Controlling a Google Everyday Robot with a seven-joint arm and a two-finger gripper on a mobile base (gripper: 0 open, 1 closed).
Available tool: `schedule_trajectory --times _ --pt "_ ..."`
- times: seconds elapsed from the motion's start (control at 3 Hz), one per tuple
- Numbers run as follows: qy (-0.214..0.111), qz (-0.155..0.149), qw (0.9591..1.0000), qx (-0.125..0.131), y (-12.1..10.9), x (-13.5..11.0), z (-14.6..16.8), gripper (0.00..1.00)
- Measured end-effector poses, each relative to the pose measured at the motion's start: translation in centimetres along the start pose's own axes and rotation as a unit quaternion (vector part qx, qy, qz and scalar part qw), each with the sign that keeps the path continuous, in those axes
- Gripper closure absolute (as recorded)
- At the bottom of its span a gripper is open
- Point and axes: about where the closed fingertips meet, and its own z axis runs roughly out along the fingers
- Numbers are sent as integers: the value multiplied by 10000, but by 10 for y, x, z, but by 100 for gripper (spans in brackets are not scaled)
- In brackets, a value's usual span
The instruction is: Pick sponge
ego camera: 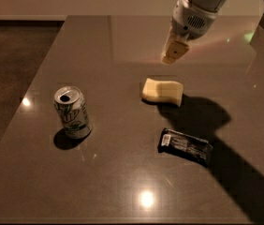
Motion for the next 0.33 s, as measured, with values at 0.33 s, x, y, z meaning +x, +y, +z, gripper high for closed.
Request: schedule_trajectory --times 0.33 --pt "-219 -120 9995 172 11 -8 -20 100"
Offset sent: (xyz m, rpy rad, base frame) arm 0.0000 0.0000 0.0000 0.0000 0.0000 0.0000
